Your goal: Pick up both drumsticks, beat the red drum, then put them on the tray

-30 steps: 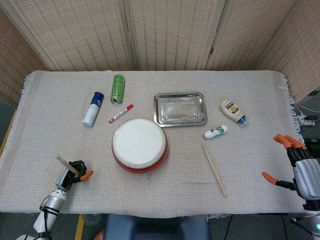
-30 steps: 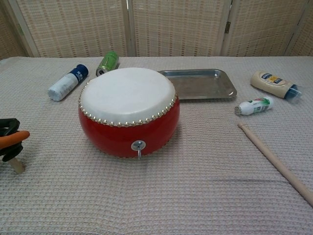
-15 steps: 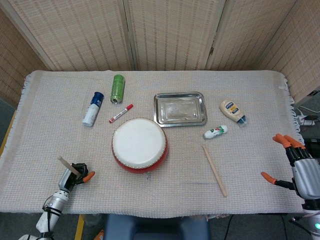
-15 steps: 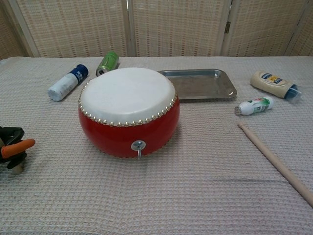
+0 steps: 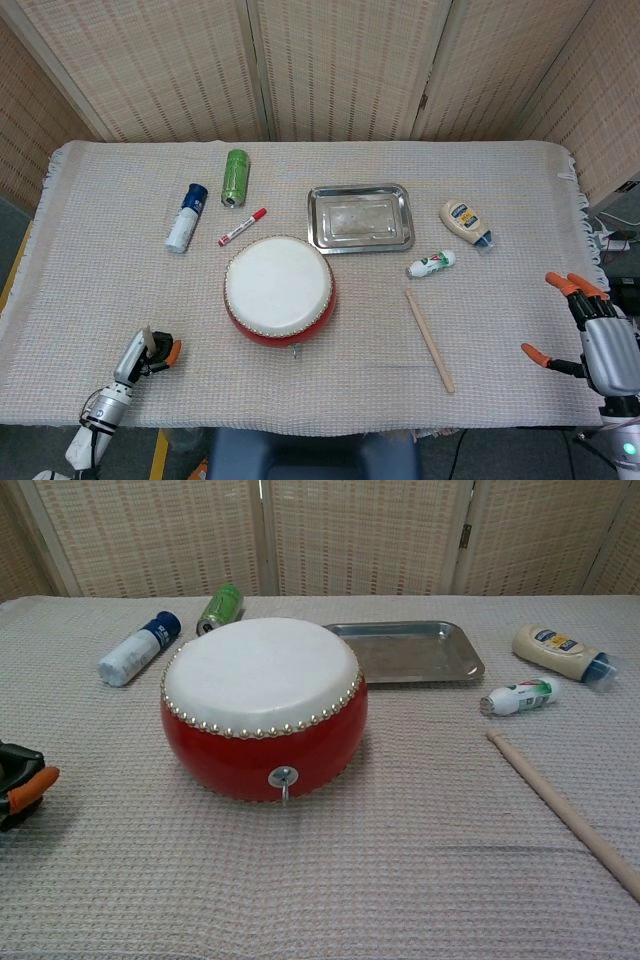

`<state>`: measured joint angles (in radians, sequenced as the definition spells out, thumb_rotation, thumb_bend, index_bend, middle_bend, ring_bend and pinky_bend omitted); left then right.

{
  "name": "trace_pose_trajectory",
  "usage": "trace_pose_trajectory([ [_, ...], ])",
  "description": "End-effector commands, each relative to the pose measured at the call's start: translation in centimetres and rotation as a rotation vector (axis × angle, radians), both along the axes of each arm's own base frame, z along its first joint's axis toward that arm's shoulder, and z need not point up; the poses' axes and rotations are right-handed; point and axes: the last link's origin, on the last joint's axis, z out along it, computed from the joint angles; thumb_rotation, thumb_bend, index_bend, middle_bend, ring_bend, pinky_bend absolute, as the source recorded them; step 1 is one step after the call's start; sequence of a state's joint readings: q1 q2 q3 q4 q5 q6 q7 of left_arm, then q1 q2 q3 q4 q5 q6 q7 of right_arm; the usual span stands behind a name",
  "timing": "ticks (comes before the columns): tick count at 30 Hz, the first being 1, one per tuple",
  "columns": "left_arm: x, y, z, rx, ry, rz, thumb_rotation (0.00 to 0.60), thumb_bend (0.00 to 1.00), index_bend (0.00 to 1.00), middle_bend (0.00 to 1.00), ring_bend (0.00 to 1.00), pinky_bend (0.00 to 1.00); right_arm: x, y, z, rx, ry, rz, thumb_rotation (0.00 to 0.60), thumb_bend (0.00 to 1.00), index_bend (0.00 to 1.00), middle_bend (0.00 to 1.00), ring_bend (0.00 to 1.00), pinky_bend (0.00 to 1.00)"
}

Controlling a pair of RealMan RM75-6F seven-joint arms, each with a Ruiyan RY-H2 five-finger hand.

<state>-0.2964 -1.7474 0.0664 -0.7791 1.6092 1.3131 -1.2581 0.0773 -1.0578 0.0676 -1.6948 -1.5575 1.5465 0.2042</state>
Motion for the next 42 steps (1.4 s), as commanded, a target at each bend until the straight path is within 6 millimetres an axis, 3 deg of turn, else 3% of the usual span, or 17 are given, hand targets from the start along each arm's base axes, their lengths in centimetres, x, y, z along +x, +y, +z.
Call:
trace_pose_trajectory([
  [1,0.2,0.1,2.4,0.076,0.119,-0.087,0.600,0.64,0.97,1.00,1.00,1.00,-0.3,-0.5,-1.3,0.071,0.046,-0.089,0.543,0.03,0.22,0.17,0.03,0.19],
  [4,0.4,0.4,4.5,0.160,0.245,-0.138,0.600,0.64,0.97,1.00,1.00,1.00,-0.4,-1.3,-2.5,0.137,0.093,-0.141,0.533,0.03,0.23,0.17,0.03,0.19],
  [7,0.6,0.4,5.2,0.185,0.287,-0.151,0.600,0.64,0.97,1.00,1.00,1.00,-0.3,-1.7,-3.1,0.165,0.108,-0.159,0.496,0.03,0.23,0.17,0.02,0.19],
  [11,1.4,0.6,8.5,0.328,0.480,-0.225,0.600,0.64,0.97,1.00,1.00,1.00,0.0,-3.9,-5.5,0.280,0.167,-0.185,0.390,0.03,0.25,0.16,0.00,0.19],
  [16,2.4,0.1,10.0,0.390,0.619,-0.259,0.600,0.64,0.97,1.00,1.00,1.00,0.3,-6.3,-7.9,0.361,0.191,-0.195,0.294,0.03,0.31,0.14,0.00,0.19],
  [28,3.4,-1.0,11.5,0.477,0.795,-0.310,0.600,0.64,0.97,1.00,1.00,1.00,1.3,-9.3,-12.7,0.479,0.247,-0.185,0.203,0.03,0.34,0.09,0.00,0.10],
  [42,3.5,-1.4,11.1,0.438,0.792,-0.309,0.600,0.63,0.97,1.00,1.00,1.00,2.4,-10.4,-15.9,0.519,0.275,-0.131,0.187,0.03,0.36,0.08,0.00,0.08],
])
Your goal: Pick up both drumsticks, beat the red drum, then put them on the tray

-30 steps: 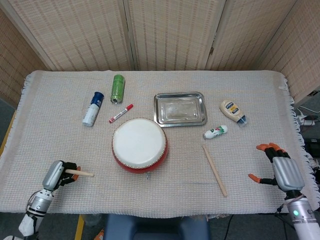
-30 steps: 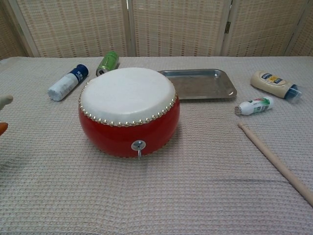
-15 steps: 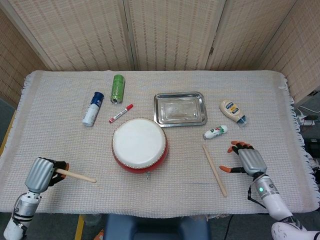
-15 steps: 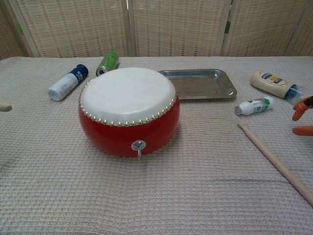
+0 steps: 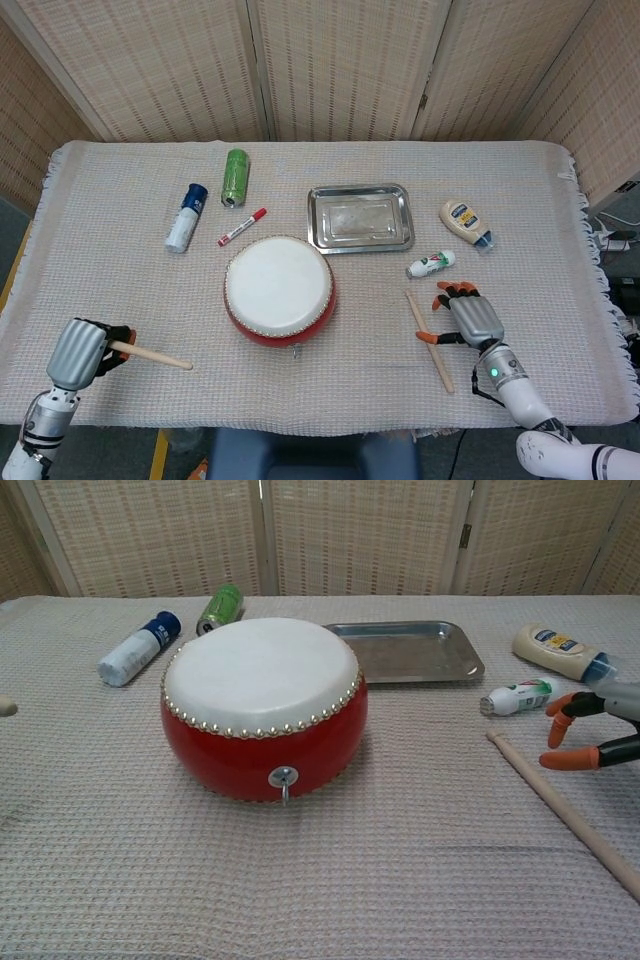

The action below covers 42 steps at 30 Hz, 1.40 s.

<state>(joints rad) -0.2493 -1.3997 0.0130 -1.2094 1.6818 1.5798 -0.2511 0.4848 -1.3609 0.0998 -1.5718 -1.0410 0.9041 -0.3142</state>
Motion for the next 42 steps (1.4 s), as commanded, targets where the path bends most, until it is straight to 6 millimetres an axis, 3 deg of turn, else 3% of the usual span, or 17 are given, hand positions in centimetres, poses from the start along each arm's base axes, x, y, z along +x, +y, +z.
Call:
trace_pose_trajectory([
  [1,0.0,0.0,-0.2,-0.009,-0.002,0.003,0.600,0.63,0.97,1.00,1.00,1.00,0.2,-0.3,-0.7,0.011,0.007,0.010,0.187,0.03,0.36,0.08,0.00,0.08],
  [8,-0.1,-0.1,-0.4,-0.020,0.003,0.017,0.600,0.63,0.97,1.00,1.00,1.00,0.8,-0.9,-2.5,0.032,0.003,0.033,0.185,0.03,0.37,0.08,0.00,0.07],
  [16,-0.6,0.1,-0.5,-0.027,0.007,0.042,0.600,0.63,0.97,1.00,1.00,1.00,3.0,-0.4,-4.3,0.076,-0.024,0.114,0.185,0.03,0.38,0.08,0.00,0.07],
  [24,-0.9,0.2,-0.6,-0.032,0.004,0.058,0.600,0.62,0.96,1.00,1.00,1.00,5.9,1.2,-6.4,0.173,-0.063,0.213,0.188,0.03,0.41,0.08,0.00,0.07],
  [28,-1.0,0.2,-0.7,-0.033,-0.002,0.060,0.600,0.62,0.96,1.00,1.00,1.00,6.9,2.3,-6.3,0.188,-0.099,0.269,0.209,0.03,0.44,0.08,0.00,0.07],
  [36,-1.4,-0.1,-0.6,-0.040,-0.010,0.074,0.600,0.59,0.96,1.00,1.00,1.00,6.0,1.2,-5.9,0.055,-0.075,0.299,0.457,0.05,0.47,0.08,0.00,0.07],
  [39,-1.5,-0.2,-0.5,-0.038,-0.013,0.079,0.600,0.58,0.96,1.00,1.00,1.00,5.7,1.1,-6.4,0.032,-0.073,0.301,0.513,0.06,0.47,0.08,0.00,0.07],
  [42,-1.7,-0.3,-0.4,-0.036,-0.011,0.084,0.600,0.58,0.96,1.00,1.00,1.00,5.7,1.3,-6.9,0.039,-0.096,0.294,0.524,0.07,0.47,0.08,0.00,0.07],
])
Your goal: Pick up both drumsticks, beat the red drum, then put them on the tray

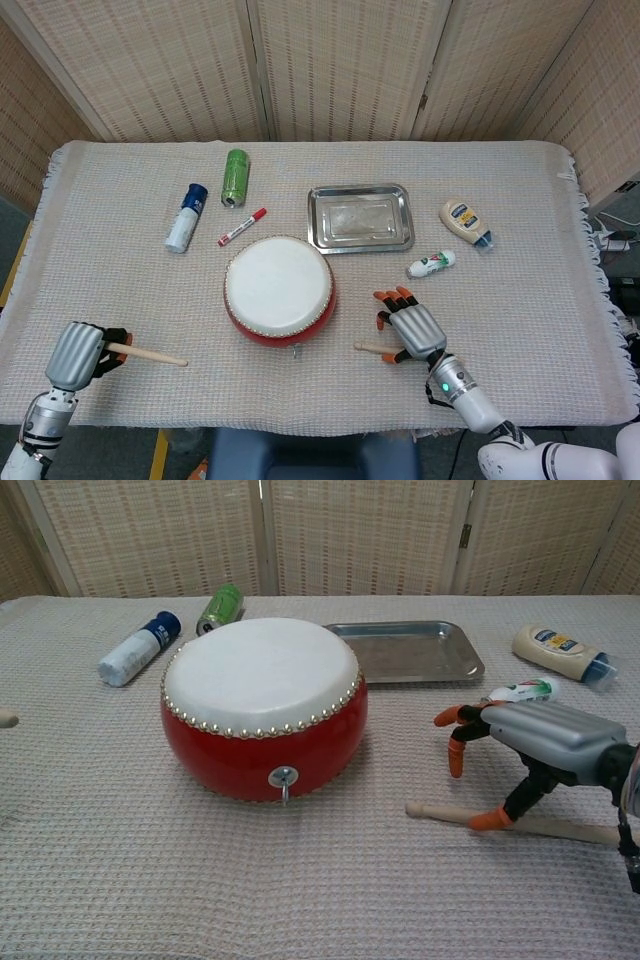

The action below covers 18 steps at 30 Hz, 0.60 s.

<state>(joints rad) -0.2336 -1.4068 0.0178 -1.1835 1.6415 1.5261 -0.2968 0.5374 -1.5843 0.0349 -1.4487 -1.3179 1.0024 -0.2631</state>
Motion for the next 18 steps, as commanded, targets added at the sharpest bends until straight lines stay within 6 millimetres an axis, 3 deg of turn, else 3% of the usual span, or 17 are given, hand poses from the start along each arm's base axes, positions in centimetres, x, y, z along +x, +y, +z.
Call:
trace_pose_trajectory([
  [1,-0.12,-0.05,0.11,0.003,0.002,0.005,0.600,0.58,0.96,1.00,1.00,1.00,-0.11,0.30,-0.46,0.007,-0.020,-0.002,0.524,0.08,0.48,0.08,0.00,0.07],
  [9,-0.45,-0.19,0.22,0.003,0.002,0.019,0.600,0.58,0.96,1.00,1.00,1.00,-0.65,0.58,-1.18,0.039,-0.003,-0.008,0.523,0.22,0.52,0.08,0.00,0.07],
  [18,-0.61,-0.19,0.27,0.000,-0.006,0.026,0.600,0.58,0.95,1.00,1.00,1.00,-0.95,0.98,-1.33,0.054,0.007,-0.014,0.522,0.23,0.52,0.08,0.00,0.07],
])
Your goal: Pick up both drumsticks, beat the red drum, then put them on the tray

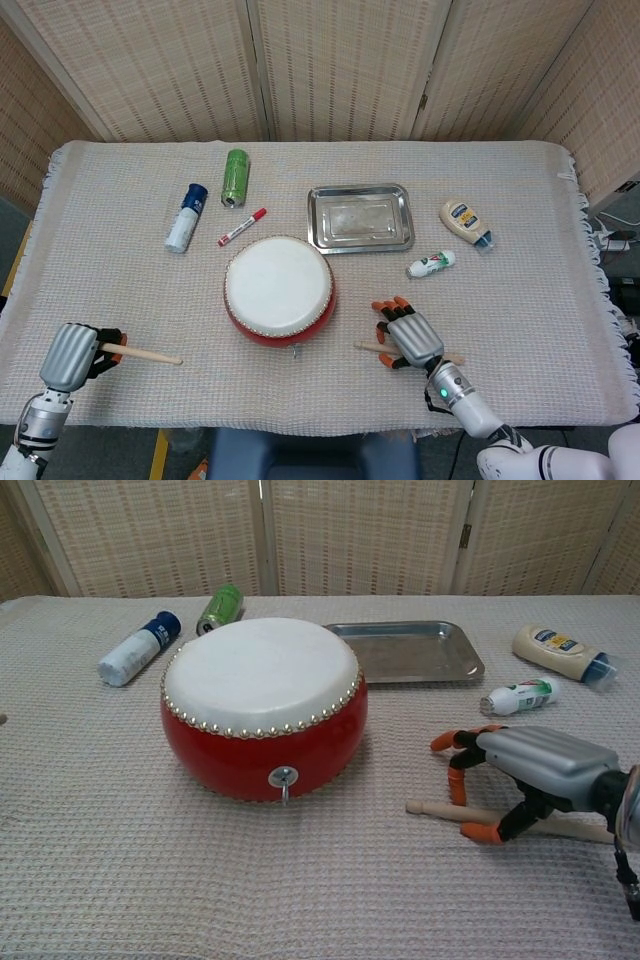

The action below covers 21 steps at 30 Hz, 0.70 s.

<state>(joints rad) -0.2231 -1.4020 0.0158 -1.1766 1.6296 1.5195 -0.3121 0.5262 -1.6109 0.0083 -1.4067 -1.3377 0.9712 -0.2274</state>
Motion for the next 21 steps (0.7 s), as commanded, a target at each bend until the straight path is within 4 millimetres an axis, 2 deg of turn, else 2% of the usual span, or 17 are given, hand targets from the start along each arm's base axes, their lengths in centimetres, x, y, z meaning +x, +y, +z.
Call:
trace_pose_trajectory([
  [1,0.0,0.0,0.0,-0.002,-0.004,0.002,0.600,0.57,0.95,1.00,1.00,1.00,-0.1,0.1,0.0,0.003,0.001,-0.001,0.523,0.24,0.53,0.08,0.00,0.07],
  [3,-0.1,0.0,-0.1,-0.005,-0.007,0.004,0.600,0.57,0.95,1.00,1.00,1.00,-0.1,0.2,-0.1,0.008,0.001,-0.002,0.524,0.26,0.55,0.09,0.00,0.07],
  [7,-0.2,0.0,-0.1,-0.006,-0.007,0.008,0.600,0.57,0.95,1.00,1.00,1.00,0.0,0.3,-0.2,-0.001,-0.015,-0.003,0.530,0.36,0.63,0.13,0.00,0.10],
  [10,-0.3,0.0,0.0,-0.004,-0.007,0.012,0.600,0.57,0.95,1.00,1.00,1.00,0.2,0.0,0.2,-0.026,-0.063,-0.014,0.571,0.41,0.66,0.15,0.00,0.11],
  [13,-0.3,-0.1,0.1,-0.001,-0.011,0.014,0.600,0.57,0.95,1.00,1.00,1.00,0.7,-0.7,1.6,-0.063,-0.167,-0.048,0.600,0.41,0.68,0.17,0.00,0.11],
  [21,-0.2,-0.2,0.4,0.007,-0.016,0.015,0.600,0.56,0.95,1.00,1.00,1.00,1.7,-3.5,6.2,-0.076,-0.571,-0.198,0.600,0.41,0.69,0.19,0.00,0.11],
])
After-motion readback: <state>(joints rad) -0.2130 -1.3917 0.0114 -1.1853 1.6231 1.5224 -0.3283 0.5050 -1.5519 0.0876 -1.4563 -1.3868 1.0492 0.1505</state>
